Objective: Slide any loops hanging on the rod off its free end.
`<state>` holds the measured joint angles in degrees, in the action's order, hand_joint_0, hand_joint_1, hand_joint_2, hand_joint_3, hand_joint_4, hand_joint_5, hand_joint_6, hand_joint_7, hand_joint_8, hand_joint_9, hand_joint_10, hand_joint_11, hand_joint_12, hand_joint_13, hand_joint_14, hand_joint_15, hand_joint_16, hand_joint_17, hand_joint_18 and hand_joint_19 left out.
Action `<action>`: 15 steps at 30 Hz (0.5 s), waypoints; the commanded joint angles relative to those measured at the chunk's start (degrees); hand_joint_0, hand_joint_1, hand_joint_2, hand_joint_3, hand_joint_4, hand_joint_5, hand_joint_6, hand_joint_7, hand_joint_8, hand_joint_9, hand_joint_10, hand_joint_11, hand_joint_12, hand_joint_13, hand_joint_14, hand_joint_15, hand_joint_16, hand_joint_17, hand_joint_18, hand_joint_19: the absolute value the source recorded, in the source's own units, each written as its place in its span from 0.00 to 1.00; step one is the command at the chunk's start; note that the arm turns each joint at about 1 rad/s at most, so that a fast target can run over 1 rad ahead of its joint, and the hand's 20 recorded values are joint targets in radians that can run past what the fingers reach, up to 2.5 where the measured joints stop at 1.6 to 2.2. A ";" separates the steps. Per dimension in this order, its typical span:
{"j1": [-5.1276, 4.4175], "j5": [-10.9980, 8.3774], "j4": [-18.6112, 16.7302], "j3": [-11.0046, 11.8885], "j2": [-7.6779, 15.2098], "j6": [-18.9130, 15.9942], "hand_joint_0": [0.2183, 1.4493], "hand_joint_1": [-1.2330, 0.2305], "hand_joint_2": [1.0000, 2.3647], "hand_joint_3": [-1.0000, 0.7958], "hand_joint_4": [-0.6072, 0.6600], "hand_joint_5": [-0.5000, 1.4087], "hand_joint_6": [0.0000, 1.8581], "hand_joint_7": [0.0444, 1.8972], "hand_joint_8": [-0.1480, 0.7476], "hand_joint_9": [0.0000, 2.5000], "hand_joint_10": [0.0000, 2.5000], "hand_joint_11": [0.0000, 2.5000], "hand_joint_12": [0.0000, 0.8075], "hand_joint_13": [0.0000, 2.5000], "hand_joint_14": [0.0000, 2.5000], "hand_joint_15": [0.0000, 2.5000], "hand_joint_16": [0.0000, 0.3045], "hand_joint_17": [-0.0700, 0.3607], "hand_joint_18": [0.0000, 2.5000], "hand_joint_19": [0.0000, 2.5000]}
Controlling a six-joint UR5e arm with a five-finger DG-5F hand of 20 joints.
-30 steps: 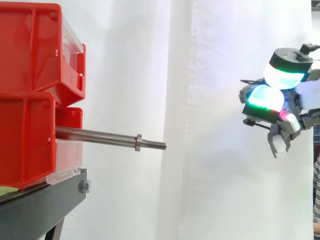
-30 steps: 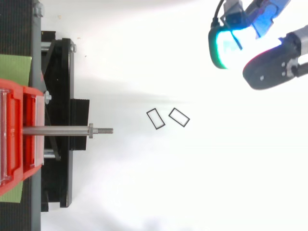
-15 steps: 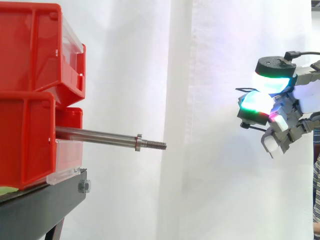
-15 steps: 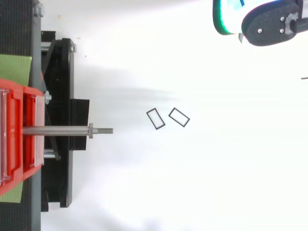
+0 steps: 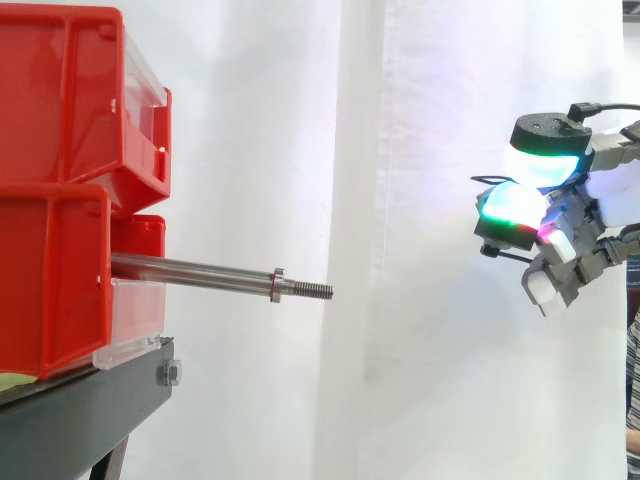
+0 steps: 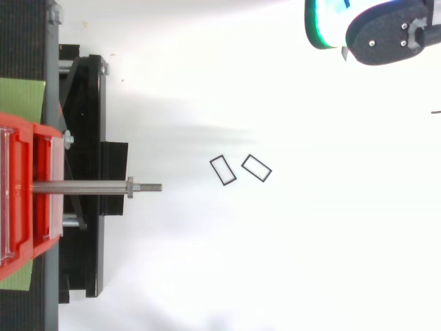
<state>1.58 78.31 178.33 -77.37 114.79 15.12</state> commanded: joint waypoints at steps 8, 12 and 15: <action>0.00 0.00 0.00 0.03 0.08 0.00 0.35 0.31 0.01 0.47 0.54 0.21 0.49 0.59 0.54 0.46 0.01 0.21 0.42 0.37 0.01 0.14 0.12 0.36 0.31 0.14; 0.00 0.00 0.00 -0.06 -0.01 0.00 0.35 0.31 0.01 0.47 0.54 0.21 0.49 0.59 0.54 0.46 0.01 0.21 0.42 0.37 0.01 0.14 0.12 0.36 0.31 0.14; 0.00 0.00 0.00 -0.06 -0.01 0.00 0.34 0.31 0.01 0.46 0.54 0.21 0.49 0.59 0.54 0.46 0.01 0.21 0.42 0.37 0.01 0.14 0.12 0.36 0.30 0.14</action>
<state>1.58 78.31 178.33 -77.38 114.79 15.12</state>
